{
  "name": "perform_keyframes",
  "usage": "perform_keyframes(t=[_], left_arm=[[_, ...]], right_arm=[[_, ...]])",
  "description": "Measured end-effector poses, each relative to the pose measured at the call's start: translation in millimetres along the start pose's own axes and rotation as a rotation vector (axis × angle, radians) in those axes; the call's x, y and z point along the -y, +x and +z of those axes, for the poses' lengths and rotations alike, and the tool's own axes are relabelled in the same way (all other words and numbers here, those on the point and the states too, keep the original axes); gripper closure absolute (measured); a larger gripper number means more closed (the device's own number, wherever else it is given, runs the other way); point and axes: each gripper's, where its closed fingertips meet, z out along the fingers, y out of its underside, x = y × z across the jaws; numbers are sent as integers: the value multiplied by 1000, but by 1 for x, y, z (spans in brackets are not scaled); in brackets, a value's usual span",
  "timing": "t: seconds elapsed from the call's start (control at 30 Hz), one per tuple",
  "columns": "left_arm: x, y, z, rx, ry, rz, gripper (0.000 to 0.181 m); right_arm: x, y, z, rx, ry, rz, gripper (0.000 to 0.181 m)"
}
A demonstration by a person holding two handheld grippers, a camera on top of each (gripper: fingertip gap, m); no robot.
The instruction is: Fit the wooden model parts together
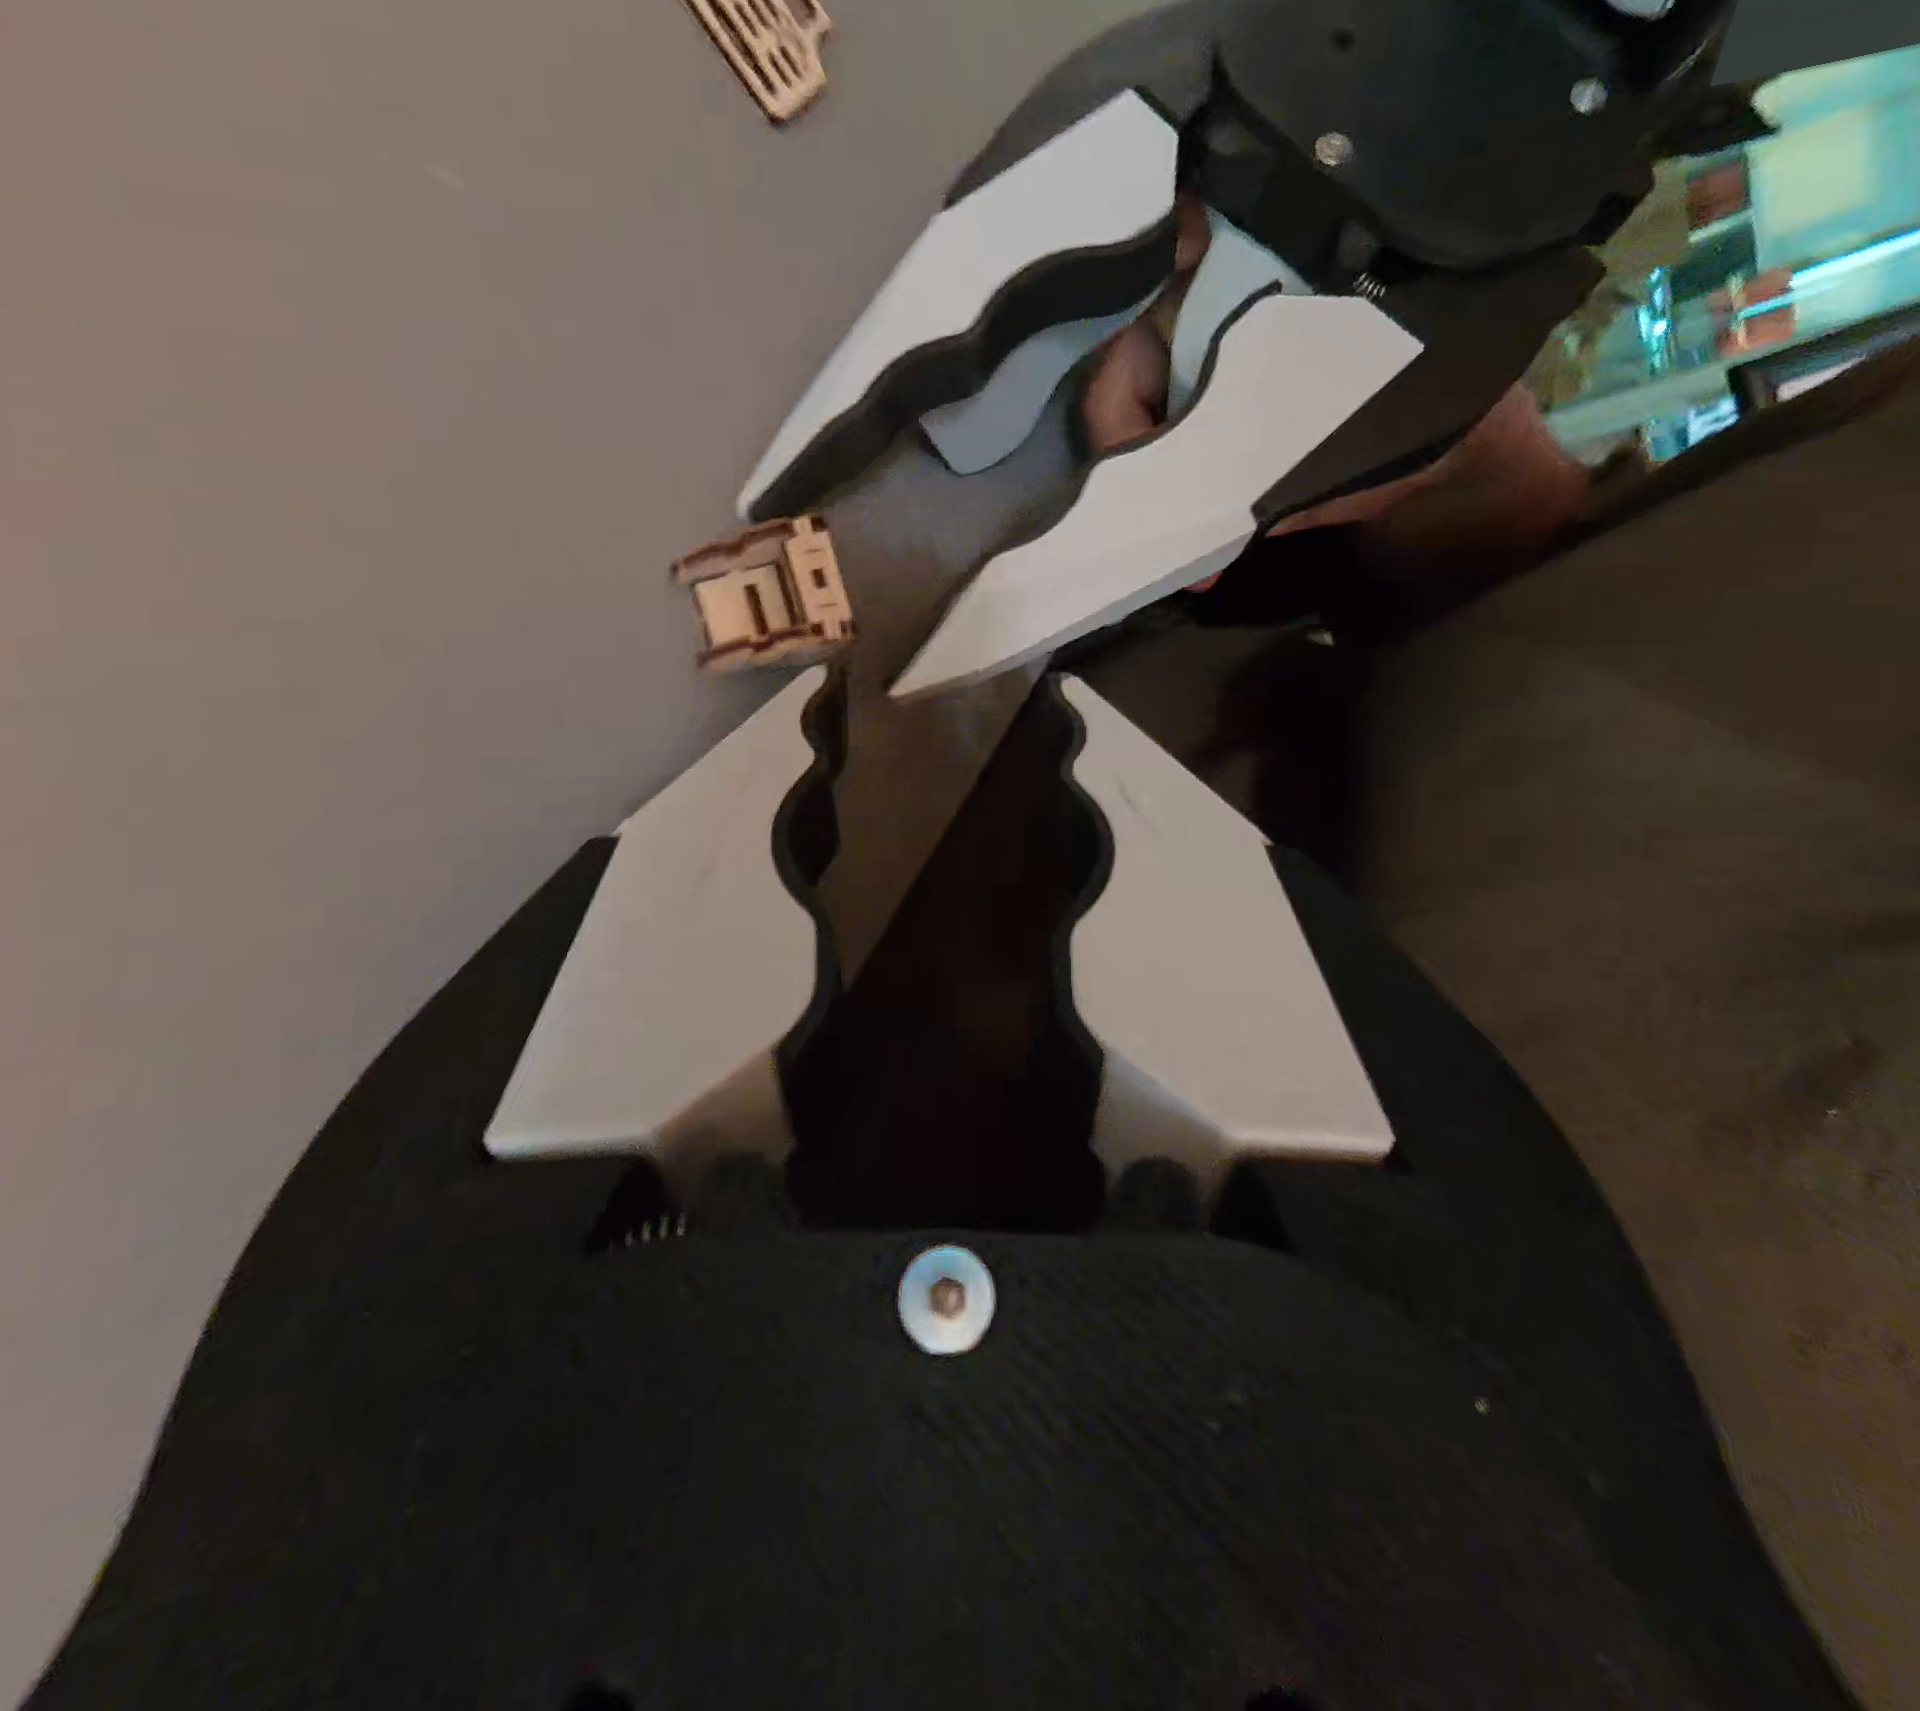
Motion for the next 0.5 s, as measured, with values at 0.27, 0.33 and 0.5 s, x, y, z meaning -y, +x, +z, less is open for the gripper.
perform_keyframes(t=[0.27, 0.33, 0.5], left_arm=[[2, -5, -12, -26, 26, -1, 149], [6, -1, -18, -60, 47, 8, 153], [20, -12, -35, -16, 144, 37, 158]], right_arm=[[10, -1, -8, 31, 79, -34, 137], [13, 0, -10, -15, 111, -53, 137], [7, 7, -12, -216, 125, -165, 136]])
